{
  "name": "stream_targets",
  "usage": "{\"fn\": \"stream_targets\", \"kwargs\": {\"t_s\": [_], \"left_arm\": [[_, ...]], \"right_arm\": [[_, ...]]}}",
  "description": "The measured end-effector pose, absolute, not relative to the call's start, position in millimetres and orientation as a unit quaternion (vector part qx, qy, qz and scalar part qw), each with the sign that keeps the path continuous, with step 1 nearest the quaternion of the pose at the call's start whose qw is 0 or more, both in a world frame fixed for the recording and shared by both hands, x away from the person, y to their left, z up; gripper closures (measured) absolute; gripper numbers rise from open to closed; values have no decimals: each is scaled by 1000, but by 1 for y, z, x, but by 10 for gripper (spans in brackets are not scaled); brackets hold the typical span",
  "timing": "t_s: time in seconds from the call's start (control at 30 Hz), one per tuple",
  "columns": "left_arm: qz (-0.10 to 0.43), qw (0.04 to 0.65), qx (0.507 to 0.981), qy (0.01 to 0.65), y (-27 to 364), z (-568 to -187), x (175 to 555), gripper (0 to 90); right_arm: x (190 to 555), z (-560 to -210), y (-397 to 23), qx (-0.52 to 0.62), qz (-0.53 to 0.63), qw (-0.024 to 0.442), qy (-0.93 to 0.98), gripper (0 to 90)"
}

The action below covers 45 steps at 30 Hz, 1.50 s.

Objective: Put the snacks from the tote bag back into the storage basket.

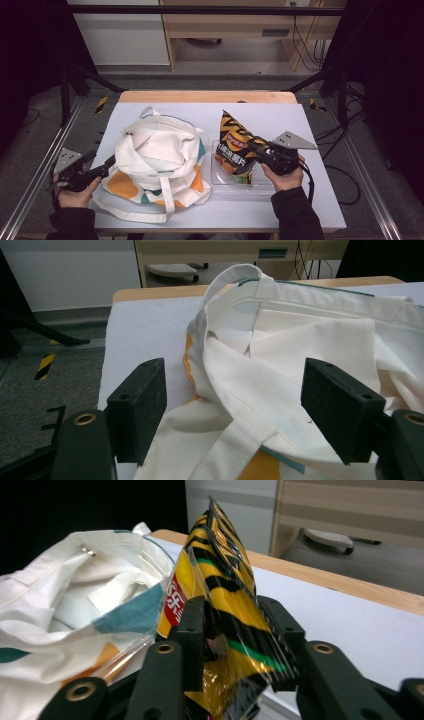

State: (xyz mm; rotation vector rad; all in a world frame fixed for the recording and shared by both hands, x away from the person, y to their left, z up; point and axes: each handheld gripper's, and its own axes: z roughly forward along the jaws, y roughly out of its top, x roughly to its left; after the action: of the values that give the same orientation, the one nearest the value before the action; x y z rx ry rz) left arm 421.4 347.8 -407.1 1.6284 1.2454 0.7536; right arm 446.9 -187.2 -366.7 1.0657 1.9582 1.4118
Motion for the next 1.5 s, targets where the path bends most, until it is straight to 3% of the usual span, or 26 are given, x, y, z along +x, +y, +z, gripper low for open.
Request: {"fn": "stream_targets", "kwargs": {"t_s": [0.23,0.37,0.47,0.6,0.7,1.0,1.5], "left_arm": [[308,461,660,507,348,-407,421,263],[307,461,660,508,349,-407,421,264],[307,462,660,507,349,-407,421,264],[305,462,661,507,348,-407,421,265],[303,460,662,508,348,-408,422,265],[303,456,664,509,347,-409,423,266],[302,453,666,510,347,-410,424,267]], "right_arm": [[438,-372,-195,406,510,256,714,510],[431,-376,-202,413,516,247,709,506],[429,-380,-203,418,521,237,706,546],[426,-378,-202,413,517,233,713,823],[426,-375,-200,414,504,243,718,889],[449,-363,-200,414,488,265,721,894],[478,-366,-211,475,484,289,676,800]]}}
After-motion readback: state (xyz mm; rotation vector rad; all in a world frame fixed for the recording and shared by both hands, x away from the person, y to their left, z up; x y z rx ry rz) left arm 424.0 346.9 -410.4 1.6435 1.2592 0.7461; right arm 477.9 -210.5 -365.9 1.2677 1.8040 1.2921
